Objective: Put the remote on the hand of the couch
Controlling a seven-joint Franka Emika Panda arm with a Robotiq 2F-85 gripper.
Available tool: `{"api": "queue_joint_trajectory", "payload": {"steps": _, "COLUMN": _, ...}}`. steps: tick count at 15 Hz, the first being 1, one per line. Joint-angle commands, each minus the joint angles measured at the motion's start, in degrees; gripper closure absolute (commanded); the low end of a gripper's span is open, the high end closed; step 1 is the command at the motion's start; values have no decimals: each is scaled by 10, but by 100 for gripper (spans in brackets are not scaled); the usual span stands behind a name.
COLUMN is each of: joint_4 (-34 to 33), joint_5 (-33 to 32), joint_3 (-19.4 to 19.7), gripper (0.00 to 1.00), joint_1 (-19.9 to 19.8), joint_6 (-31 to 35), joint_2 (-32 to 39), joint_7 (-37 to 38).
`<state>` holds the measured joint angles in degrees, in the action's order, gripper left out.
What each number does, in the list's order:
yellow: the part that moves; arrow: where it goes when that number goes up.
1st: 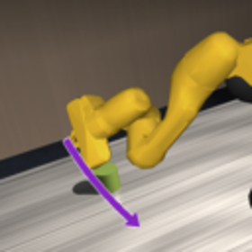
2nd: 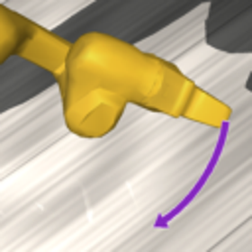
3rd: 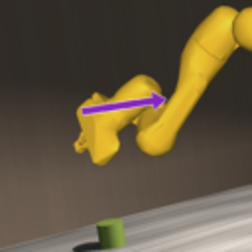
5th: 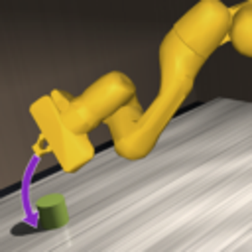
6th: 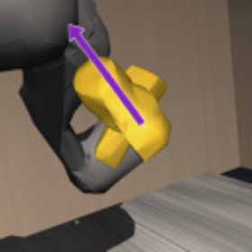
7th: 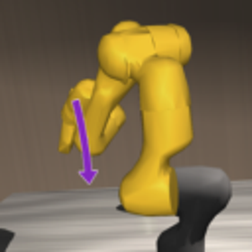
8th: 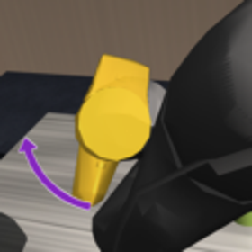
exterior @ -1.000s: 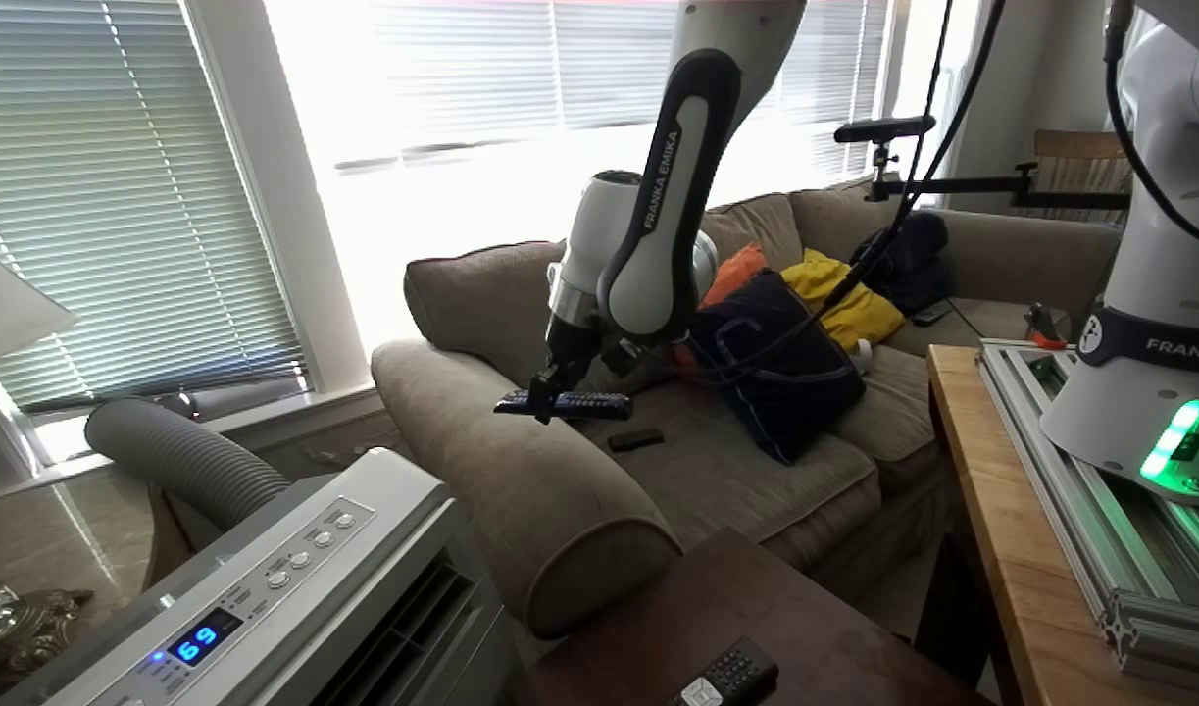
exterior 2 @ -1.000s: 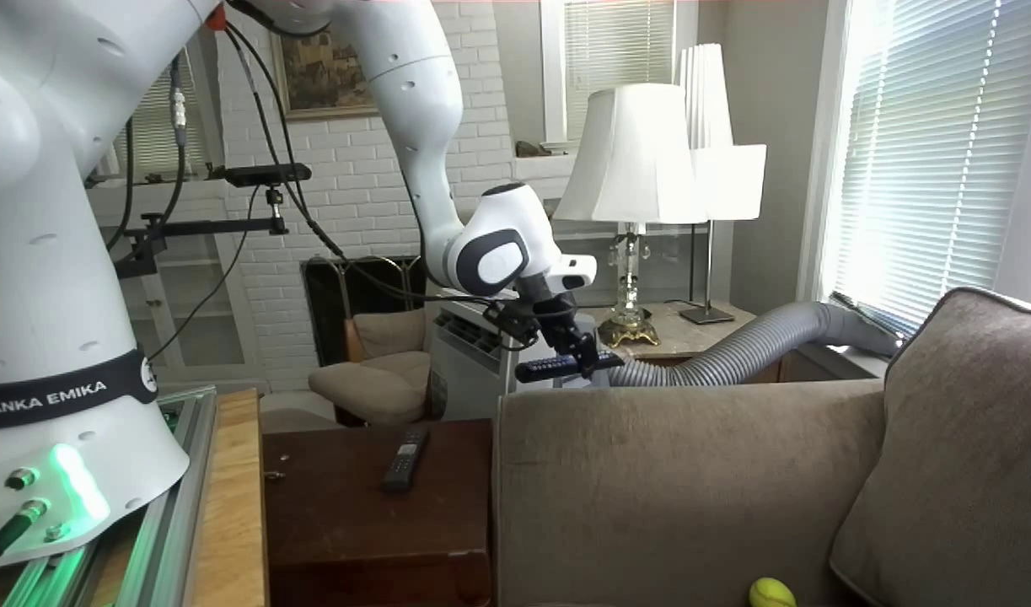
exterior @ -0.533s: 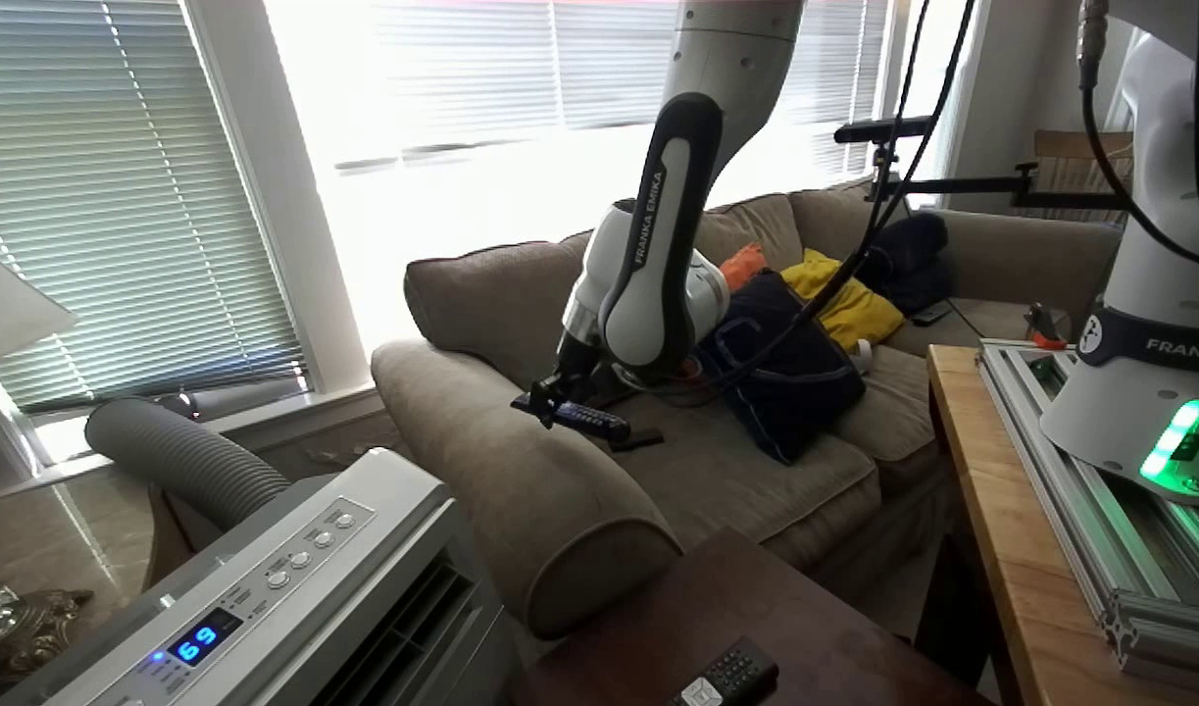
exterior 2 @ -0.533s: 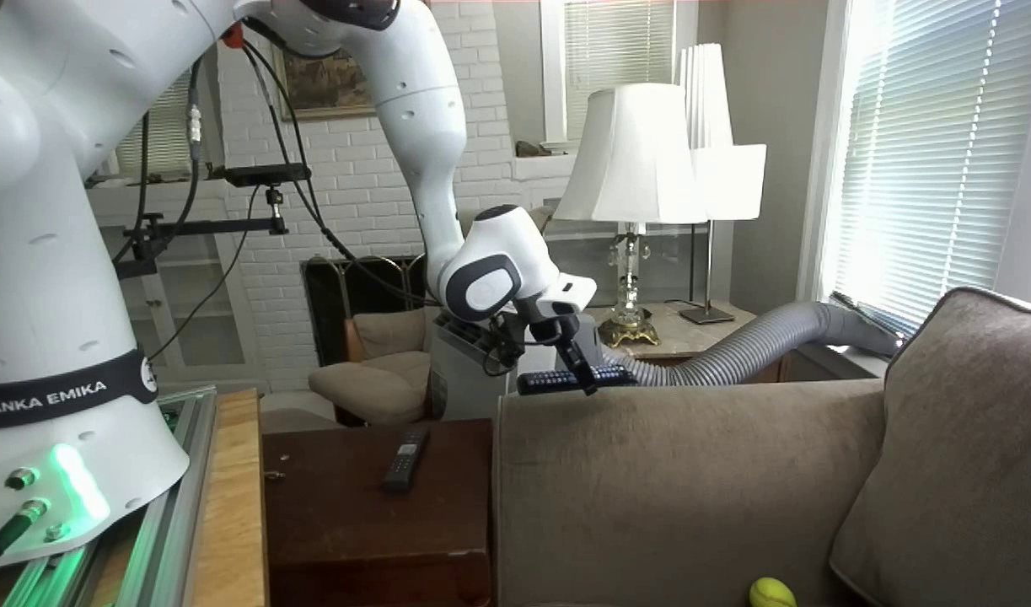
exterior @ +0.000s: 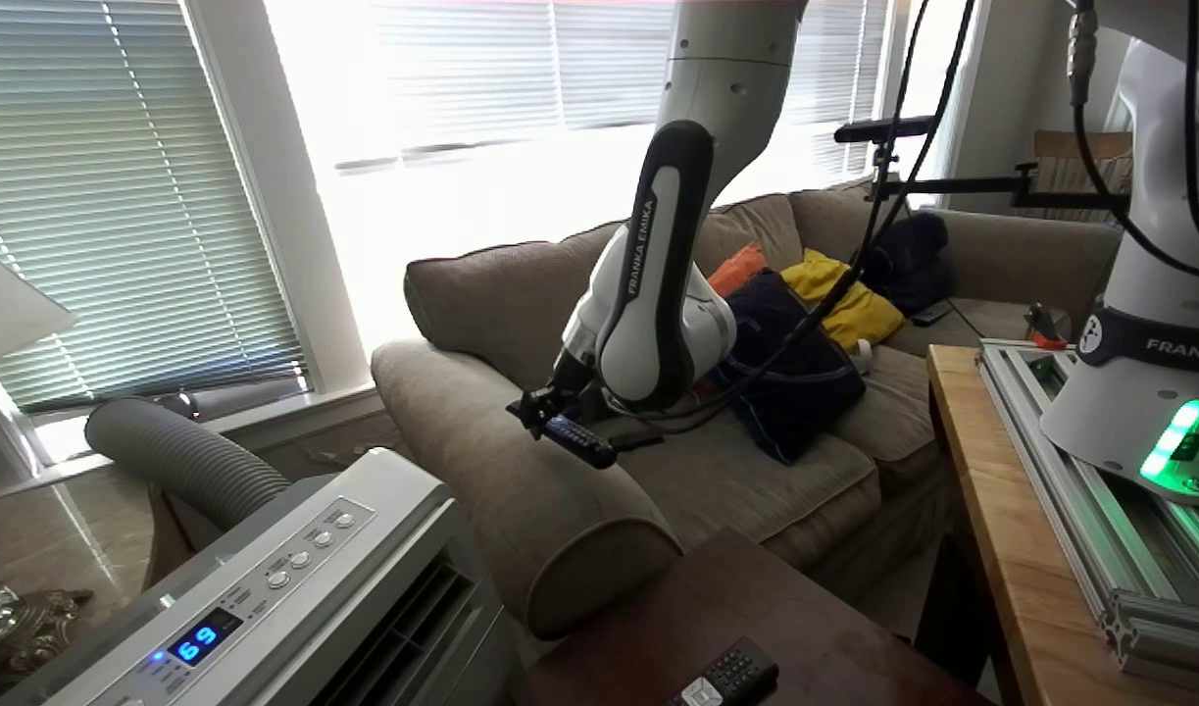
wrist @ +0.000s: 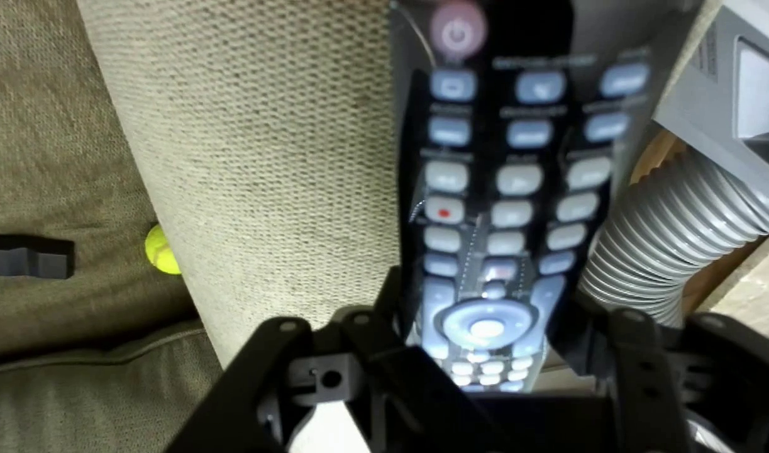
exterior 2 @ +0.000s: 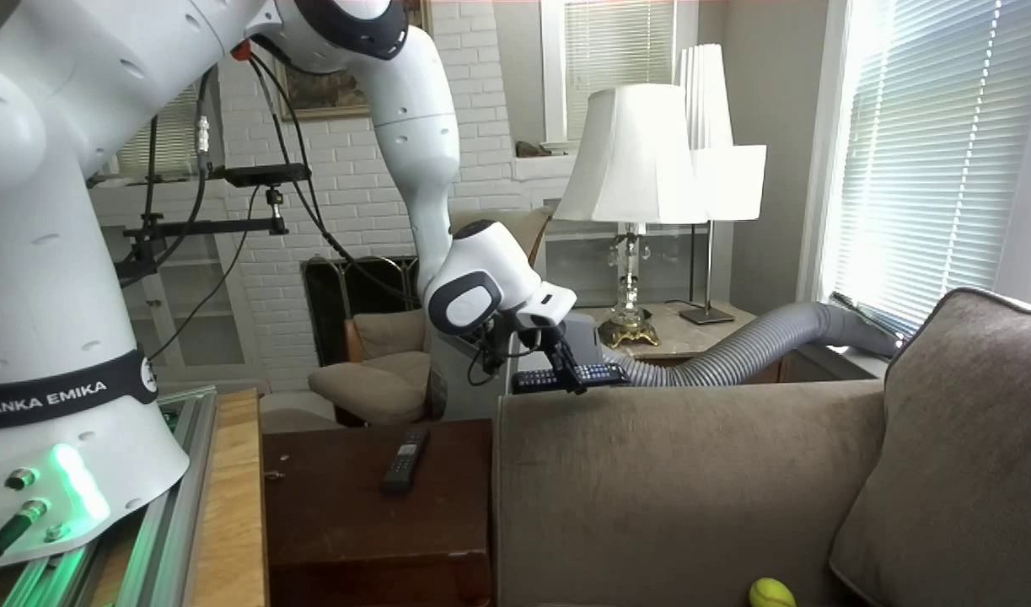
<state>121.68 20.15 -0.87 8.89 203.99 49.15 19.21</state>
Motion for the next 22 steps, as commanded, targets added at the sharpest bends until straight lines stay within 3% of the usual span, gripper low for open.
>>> {"api": "queue_joint_trajectory", "payload": {"steps": 1, "joint_4": -20, "joint_5": 29, "joint_3": -6, "gripper": 73, "joint_1": 13, "joint_6": 23, "joint_2": 20, "joint_7": 3}}
{"api": "queue_joint_trajectory", "payload": {"steps": 11, "joint_4": -62, "joint_5": 72, "joint_3": 21, "gripper": 73, "joint_1": 45, "joint_6": 40, "joint_2": 60, "joint_7": -8}}
{"api": "queue_joint_trajectory", "payload": {"steps": 22, "joint_4": -117, "joint_5": 60, "joint_3": 27, "gripper": 73, "joint_1": 28, "joint_6": 28, "joint_2": 86, "joint_7": -13}}
